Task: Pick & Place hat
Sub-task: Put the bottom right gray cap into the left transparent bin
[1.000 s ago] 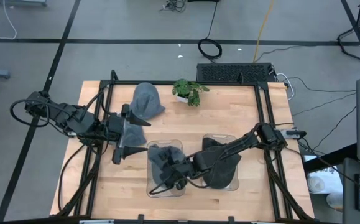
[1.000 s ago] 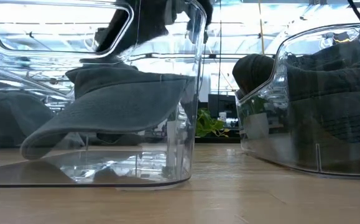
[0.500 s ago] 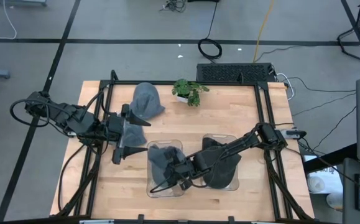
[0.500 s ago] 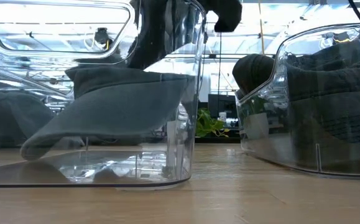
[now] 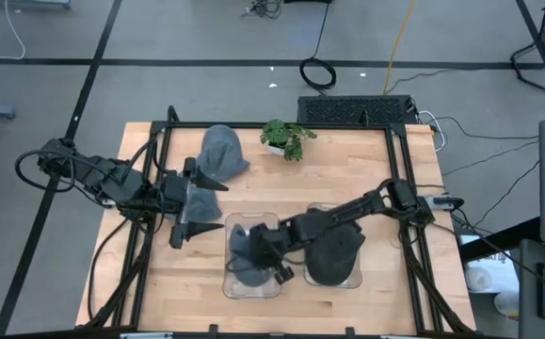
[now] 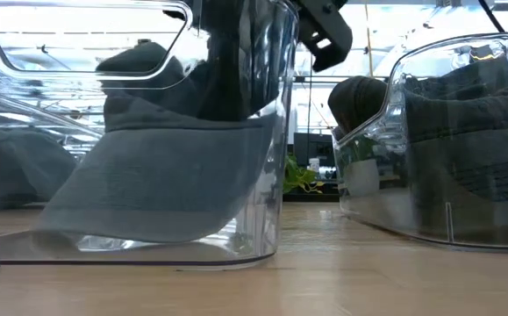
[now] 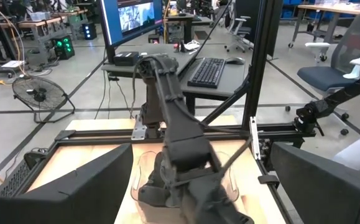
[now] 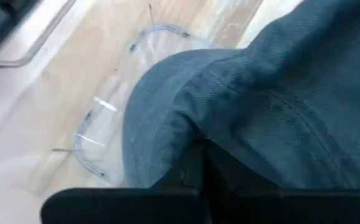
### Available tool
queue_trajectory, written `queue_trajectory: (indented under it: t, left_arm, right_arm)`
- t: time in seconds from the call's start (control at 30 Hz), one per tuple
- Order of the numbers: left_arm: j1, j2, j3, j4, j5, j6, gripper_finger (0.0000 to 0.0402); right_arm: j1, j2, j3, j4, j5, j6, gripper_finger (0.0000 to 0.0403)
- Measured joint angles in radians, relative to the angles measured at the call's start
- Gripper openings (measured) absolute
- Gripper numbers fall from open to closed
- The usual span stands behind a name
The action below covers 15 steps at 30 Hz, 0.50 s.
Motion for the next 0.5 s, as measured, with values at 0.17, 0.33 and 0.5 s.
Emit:
queue_trajectory:
  t: [0.17, 0.33, 0.5]
  left_arm:
    - [0.000, 0.000, 0.000, 0.000, 0.000, 0.000, 0.0392]
    - [0.000, 0.000, 0.000, 0.000, 0.000, 0.000, 0.0392]
    - [0.000, 0.000, 0.000, 0.000, 0.000, 0.000, 0.0392]
  right_arm:
    - [-0.034, 0.000, -0.003, 0.000, -0.056, 0.002, 0.0000]
    - [-0.069, 0.000, -0.003, -0.014, -0.150, -0.026, 0.0000]
    - [-0.098, 0.000, -0.006, -0.054, -0.181, -0.025, 0.0000]
